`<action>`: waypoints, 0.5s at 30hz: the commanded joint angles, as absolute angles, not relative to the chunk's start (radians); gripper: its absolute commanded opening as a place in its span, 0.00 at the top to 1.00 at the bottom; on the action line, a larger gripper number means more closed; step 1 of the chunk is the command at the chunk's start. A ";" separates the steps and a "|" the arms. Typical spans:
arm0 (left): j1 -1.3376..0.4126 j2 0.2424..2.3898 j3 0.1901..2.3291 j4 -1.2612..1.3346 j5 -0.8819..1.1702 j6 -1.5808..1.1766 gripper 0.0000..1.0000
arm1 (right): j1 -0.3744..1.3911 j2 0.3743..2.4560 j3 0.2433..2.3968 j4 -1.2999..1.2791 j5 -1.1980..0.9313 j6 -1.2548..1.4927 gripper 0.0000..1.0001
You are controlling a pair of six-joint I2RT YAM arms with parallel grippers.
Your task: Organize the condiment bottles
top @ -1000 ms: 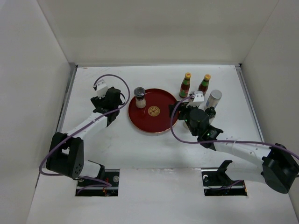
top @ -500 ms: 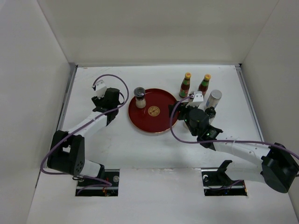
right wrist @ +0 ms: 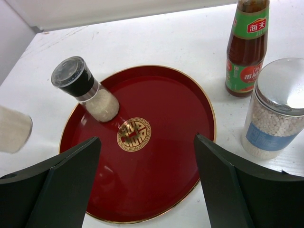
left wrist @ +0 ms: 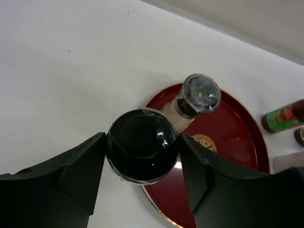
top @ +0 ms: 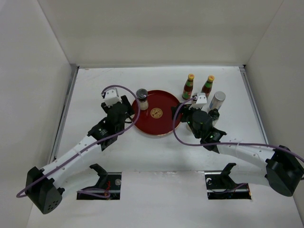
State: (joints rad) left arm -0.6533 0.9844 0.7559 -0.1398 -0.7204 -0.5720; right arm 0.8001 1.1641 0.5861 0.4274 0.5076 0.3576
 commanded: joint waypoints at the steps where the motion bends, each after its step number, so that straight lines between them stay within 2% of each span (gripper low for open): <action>1: -0.715 0.960 0.713 -0.135 -0.755 -0.577 0.61 | 0.812 1.160 0.611 0.477 0.500 0.351 0.14; 9: -0.786 1.133 0.775 0.011 -0.713 -0.526 0.60 | 0.812 1.187 0.615 0.480 0.500 0.353 0.14; 15: -0.768 1.236 0.792 0.069 -0.719 -0.492 0.59 | 0.812 1.187 0.615 0.483 0.500 0.356 0.14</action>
State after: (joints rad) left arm -0.7788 1.2308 0.7280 -0.0647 -0.6991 -0.5209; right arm 0.8005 1.1896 0.5861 0.4282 0.5068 0.3576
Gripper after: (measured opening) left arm 0.577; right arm 0.857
